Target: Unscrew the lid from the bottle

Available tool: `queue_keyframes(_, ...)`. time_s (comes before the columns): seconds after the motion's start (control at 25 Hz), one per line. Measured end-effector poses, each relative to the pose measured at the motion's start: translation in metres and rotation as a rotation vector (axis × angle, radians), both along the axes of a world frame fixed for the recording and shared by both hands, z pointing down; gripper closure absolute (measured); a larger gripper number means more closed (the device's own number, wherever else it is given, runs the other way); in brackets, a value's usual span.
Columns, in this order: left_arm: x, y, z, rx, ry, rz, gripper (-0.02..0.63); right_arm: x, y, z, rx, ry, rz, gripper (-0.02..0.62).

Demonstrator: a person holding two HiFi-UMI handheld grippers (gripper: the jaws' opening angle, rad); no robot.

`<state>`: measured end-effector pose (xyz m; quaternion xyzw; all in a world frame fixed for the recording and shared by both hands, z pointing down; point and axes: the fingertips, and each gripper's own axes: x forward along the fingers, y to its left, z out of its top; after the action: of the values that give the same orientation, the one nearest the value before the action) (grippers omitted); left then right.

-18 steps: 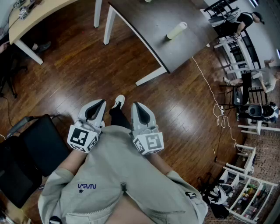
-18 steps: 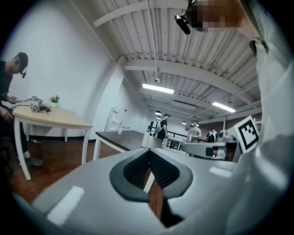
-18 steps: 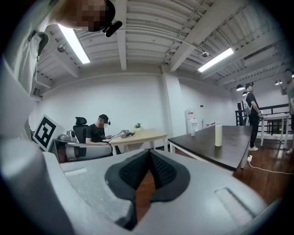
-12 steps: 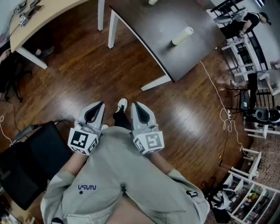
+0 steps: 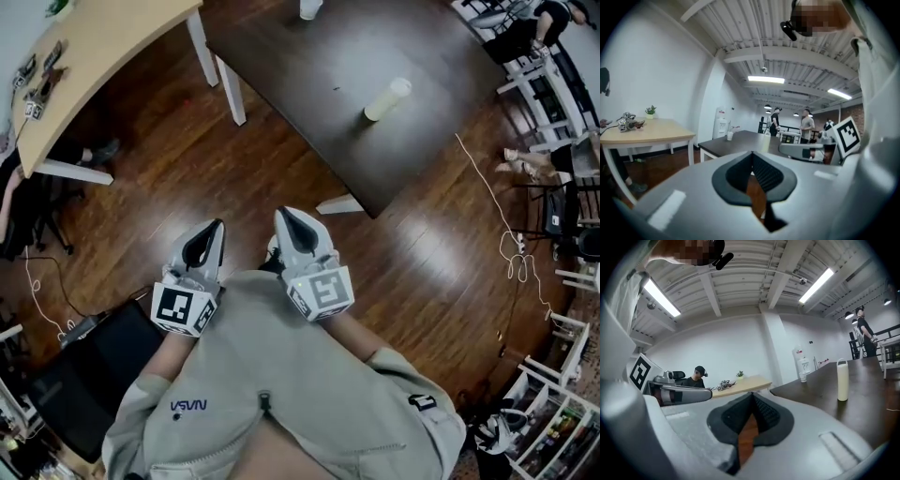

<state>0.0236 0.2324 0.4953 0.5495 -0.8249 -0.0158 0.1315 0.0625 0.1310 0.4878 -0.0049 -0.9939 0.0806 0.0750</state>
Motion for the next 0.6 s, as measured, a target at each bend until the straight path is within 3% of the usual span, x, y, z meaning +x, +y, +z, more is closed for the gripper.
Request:
queue_keyframes(0.36, -0.035, -0.041, -0.016, -0.001, -0.001, 0.102, 0.604, -0.03, -0.04, -0.022, 0.038, -0.002, 0.102, 0.597)
queue_keyframes(0.6, -0.082, -0.122, -0.025, 0.013, 0.017, 0.256, 0.603, -0.062, -0.106, -0.029, 0.049, 0.032, 0.236, 0.597)
